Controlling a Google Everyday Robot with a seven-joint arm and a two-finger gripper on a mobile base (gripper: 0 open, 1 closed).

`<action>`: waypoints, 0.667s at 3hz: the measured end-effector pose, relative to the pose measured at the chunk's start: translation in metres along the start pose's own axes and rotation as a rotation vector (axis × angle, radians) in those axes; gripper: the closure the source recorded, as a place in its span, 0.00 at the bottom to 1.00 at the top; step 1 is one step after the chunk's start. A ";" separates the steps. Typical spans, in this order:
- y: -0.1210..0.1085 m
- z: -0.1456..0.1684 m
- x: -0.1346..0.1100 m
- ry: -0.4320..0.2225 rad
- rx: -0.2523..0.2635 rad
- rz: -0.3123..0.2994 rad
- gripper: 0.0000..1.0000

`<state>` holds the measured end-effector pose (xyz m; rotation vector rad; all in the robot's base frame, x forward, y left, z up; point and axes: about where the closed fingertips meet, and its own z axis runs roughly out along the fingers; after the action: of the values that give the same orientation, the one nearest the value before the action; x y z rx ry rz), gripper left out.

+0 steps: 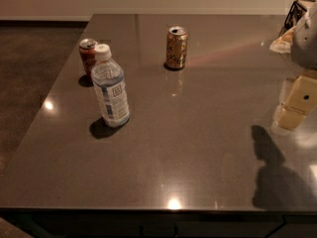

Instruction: Knock blue plastic bottle over

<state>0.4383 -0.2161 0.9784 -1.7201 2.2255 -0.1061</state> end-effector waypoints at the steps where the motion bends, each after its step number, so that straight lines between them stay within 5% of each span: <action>1: 0.000 0.000 0.000 0.000 0.000 0.000 0.00; 2: -0.003 0.005 -0.027 -0.086 -0.006 -0.014 0.00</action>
Offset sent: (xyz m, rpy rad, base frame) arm 0.0296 0.0747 0.0015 0.2351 -0.0378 0.1099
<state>0.4484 -0.1907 0.9799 -1.7099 2.1549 -0.0280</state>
